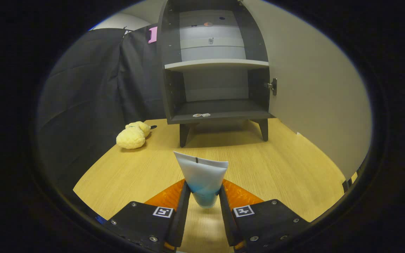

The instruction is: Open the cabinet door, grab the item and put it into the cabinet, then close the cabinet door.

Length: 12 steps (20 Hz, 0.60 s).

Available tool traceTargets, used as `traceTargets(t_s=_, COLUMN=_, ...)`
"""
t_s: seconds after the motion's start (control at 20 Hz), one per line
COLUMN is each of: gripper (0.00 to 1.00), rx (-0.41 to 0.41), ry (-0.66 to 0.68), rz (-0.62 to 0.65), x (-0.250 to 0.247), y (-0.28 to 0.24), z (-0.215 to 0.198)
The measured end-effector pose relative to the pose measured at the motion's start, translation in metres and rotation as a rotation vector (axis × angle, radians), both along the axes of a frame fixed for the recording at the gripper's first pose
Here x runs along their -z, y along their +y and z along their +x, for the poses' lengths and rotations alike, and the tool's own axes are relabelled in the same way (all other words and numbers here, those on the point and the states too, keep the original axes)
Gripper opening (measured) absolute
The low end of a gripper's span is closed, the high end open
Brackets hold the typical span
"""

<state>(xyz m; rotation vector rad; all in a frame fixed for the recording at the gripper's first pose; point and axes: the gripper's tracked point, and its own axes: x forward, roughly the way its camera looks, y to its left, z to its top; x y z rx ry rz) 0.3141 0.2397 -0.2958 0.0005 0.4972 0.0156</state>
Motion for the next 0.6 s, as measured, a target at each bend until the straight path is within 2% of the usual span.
traceTargets(t_s=0.6, gripper=0.48, rx=-0.063, ry=-0.103, rz=-0.035, x=-0.135, y=-0.008, z=0.05)
